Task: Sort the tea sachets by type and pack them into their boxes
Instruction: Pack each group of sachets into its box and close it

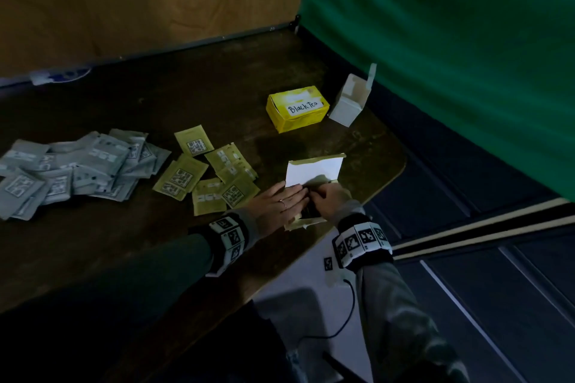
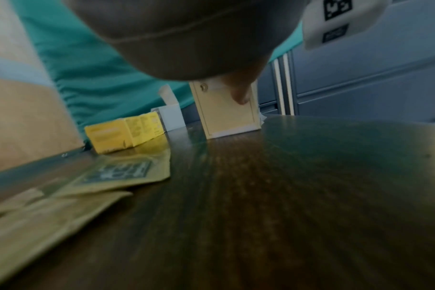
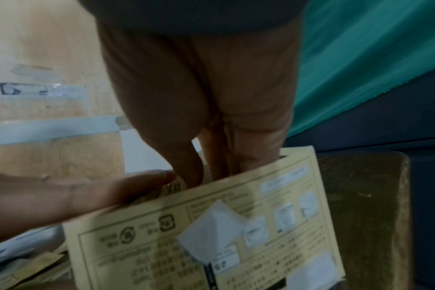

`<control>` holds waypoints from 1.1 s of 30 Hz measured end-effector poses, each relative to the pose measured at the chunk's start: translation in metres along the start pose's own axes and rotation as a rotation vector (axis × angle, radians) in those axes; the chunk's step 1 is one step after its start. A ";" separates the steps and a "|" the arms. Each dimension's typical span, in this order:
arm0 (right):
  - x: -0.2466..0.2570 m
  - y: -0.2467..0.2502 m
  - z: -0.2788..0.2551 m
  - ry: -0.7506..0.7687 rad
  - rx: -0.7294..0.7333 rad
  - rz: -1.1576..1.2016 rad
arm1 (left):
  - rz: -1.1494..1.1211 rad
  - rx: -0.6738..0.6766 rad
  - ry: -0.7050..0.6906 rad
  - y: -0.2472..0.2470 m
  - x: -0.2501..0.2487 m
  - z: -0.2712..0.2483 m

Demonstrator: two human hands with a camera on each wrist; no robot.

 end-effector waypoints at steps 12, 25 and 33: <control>0.001 0.003 -0.001 0.064 0.042 -0.005 | -0.303 -0.247 -0.069 0.010 0.004 -0.005; 0.019 -0.040 -0.084 0.353 -0.300 0.284 | -0.549 -0.538 0.387 0.003 0.066 -0.083; 0.031 -0.106 -0.096 0.543 -0.133 0.058 | -0.617 0.015 0.767 -0.038 0.133 -0.095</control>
Point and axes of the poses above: each hand's wrist, its own z-axis towards the middle knuckle, its own y-axis out of the back of the hand, x = y × z, the point moved 7 cm from there along z, towards the middle knuckle, and after that the axes turned 13 degrees about -y, right-handed, at the moved point
